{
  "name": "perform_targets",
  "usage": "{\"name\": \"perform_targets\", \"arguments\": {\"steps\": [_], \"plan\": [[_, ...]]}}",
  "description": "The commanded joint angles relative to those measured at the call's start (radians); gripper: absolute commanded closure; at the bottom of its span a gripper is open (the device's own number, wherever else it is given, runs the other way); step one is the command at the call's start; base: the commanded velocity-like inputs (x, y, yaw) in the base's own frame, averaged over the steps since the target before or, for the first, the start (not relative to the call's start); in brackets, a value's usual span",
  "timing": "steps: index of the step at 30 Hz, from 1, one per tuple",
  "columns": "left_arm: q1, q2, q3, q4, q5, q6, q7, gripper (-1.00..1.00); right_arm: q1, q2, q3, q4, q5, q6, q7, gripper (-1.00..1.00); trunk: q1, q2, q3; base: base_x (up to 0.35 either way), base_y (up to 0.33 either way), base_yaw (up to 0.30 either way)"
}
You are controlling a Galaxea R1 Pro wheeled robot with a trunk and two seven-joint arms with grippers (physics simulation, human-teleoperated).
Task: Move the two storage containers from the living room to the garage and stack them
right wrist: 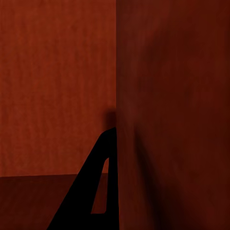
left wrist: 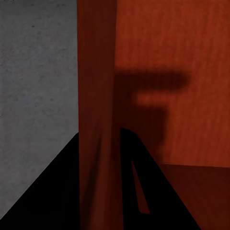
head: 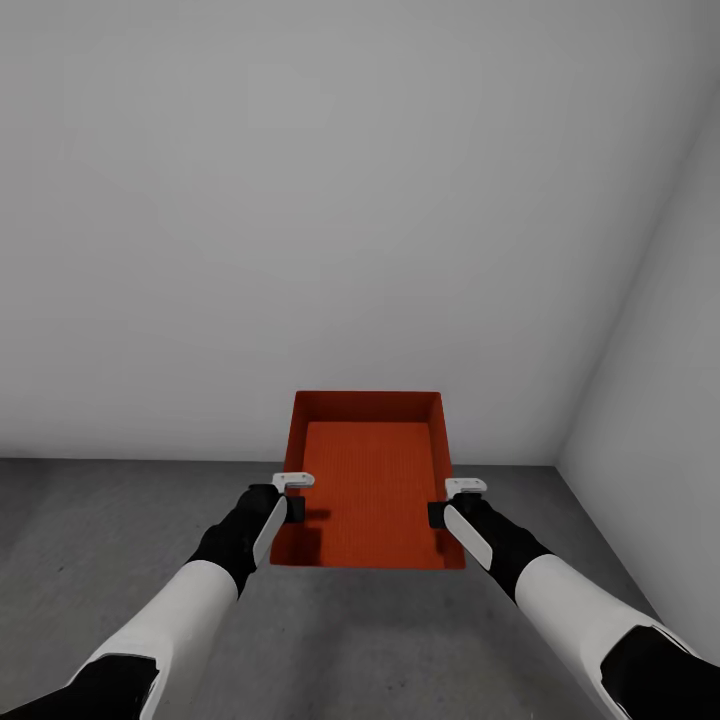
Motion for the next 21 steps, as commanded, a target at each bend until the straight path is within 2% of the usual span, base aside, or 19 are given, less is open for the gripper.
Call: {"name": "perform_targets", "arguments": {"steps": [1, 15, 21], "plan": [[0.000, 0.001, -0.007, 0.001, 0.020, 0.004, 0.010, 1.00, -0.002, -0.055, -0.047, -0.003, 0.046, -0.022, -0.023, 1.00, 0.005, -0.010, -0.005, 0.000, 0.000, 0.000], [0.000, 0.002, -0.007, 0.003, 0.018, 0.004, 0.011, 1.00, -0.002, -0.055, -0.047, -0.003, 0.046, -0.021, -0.023, 1.00, 0.058, -0.108, -0.049, 0.000, 0.000, 0.000], [0.000, 0.002, -0.007, 0.004, 0.018, 0.004, 0.013, 1.00, -0.002, -0.055, -0.047, -0.003, 0.046, -0.021, -0.023, 1.00, 0.081, -0.150, -0.075, 0.000, 0.000, 0.000]]}}
